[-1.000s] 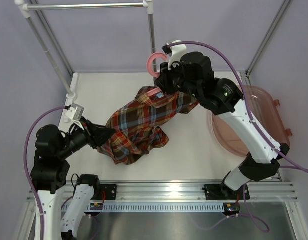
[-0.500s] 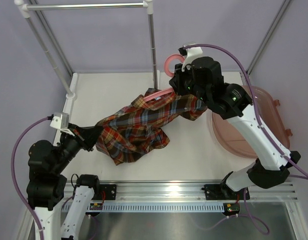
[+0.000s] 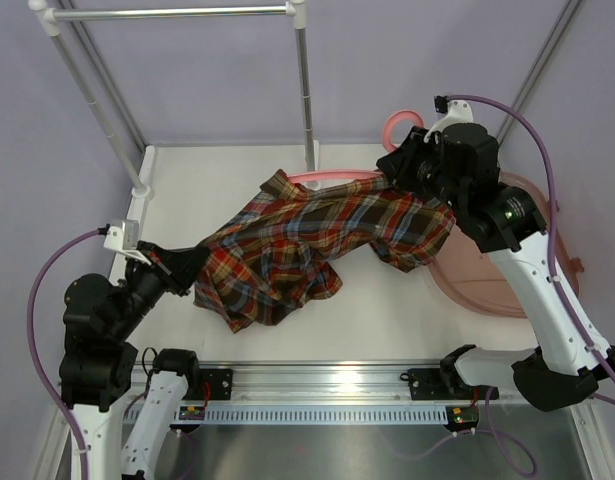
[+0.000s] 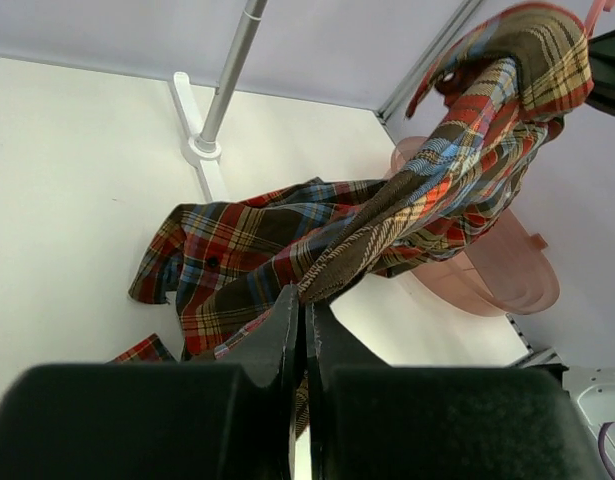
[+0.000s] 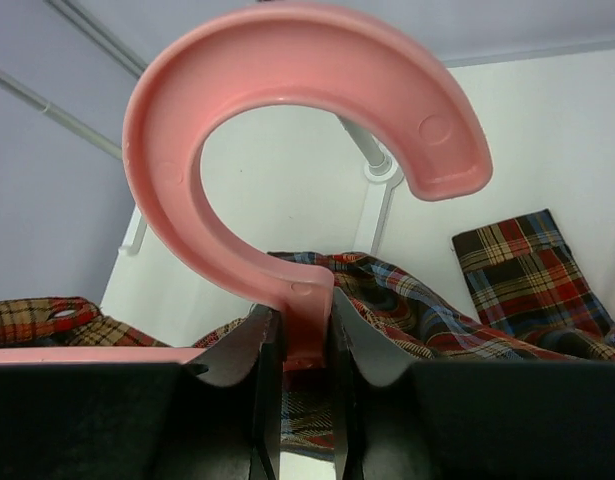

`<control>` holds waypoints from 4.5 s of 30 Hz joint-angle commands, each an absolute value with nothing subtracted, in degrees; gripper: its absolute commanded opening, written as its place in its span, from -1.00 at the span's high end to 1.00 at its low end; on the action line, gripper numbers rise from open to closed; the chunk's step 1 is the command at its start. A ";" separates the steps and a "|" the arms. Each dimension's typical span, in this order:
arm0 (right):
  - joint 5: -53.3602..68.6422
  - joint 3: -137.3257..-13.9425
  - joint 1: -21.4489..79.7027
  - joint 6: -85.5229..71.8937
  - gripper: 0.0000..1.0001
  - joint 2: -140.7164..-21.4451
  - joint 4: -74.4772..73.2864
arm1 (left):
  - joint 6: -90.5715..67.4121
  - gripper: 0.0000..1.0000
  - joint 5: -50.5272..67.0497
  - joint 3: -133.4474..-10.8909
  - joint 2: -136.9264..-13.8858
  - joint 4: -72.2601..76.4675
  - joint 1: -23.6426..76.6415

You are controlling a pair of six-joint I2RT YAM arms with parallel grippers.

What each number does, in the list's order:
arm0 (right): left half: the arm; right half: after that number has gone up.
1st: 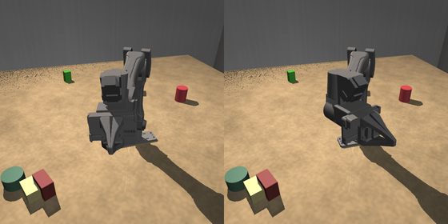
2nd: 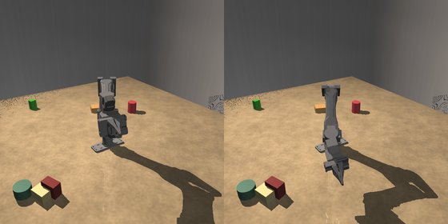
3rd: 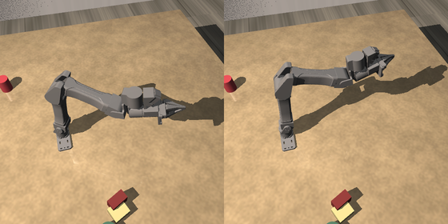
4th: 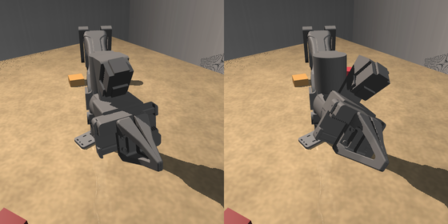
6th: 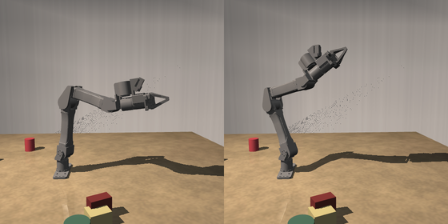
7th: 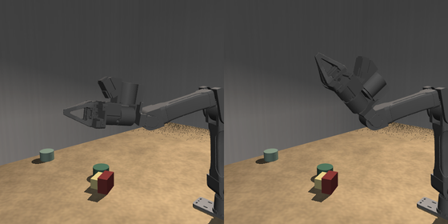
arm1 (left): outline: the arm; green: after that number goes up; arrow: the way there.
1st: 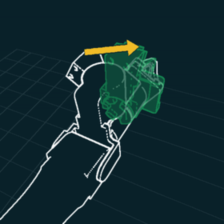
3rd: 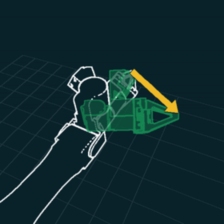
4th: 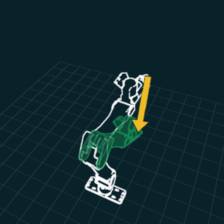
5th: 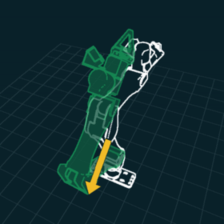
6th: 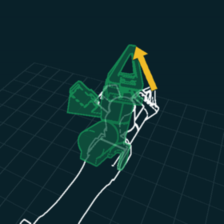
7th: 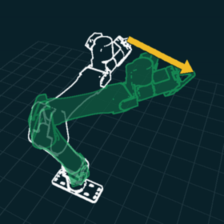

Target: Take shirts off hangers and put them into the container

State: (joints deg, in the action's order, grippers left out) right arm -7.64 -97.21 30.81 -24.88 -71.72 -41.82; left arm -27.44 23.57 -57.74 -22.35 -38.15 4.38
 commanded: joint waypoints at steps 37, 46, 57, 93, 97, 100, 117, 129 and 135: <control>17.40 -101.51 28.56 -13.80 1.00 -79.80 -32.34 | -28.93 -0.15 53.70 -71.44 -41.73 -19.07 3.95; 18.19 -104.23 32.25 -12.04 1.00 -83.05 -35.42 | -28.74 -0.20 59.24 -75.42 -47.02 -18.20 5.27; 17.05 -119.71 38.58 -10.11 1.00 -92.46 -42.54 | -22.15 -0.14 51.60 -76.02 -50.97 -24.43 14.94; -18.72 -99.35 43.59 -11.34 -0.99 -62.76 -43.51 | -6.07 1.00 -3.77 -91.67 -55.45 -32.79 16.52; -18.19 -90.98 43.68 -11.16 -0.99 -57.41 -41.05 | -4.13 1.00 -5.36 -96.84 -61.51 -32.08 16.44; -17.93 -86.49 43.59 -11.16 -0.99 -56.08 -40.52 | -2.03 1.00 -6.84 -99.04 -65.12 -30.15 16.52; -13.98 -77.87 43.68 -11.87 -0.99 -55.72 -37.53 | -0.44 1.00 -7.55 -103.88 -74.17 -24.35 16.43; -17.84 -77.43 43.68 -12.82 -0.99 -57.30 -37.26 | -0.62 1.00 -8.96 -103.01 -77.79 -23.20 16.35; -21.28 -78.05 43.59 -16.17 -0.99 -67.03 -39.73 | -3.07 0.74 -10.46 -96.78 -74.27 -22.94 16.43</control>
State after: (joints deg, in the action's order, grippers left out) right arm -18.46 -77.56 43.40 -13.85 -61.54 -39.77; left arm -1.67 -7.94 -99.00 -77.45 -25.71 16.47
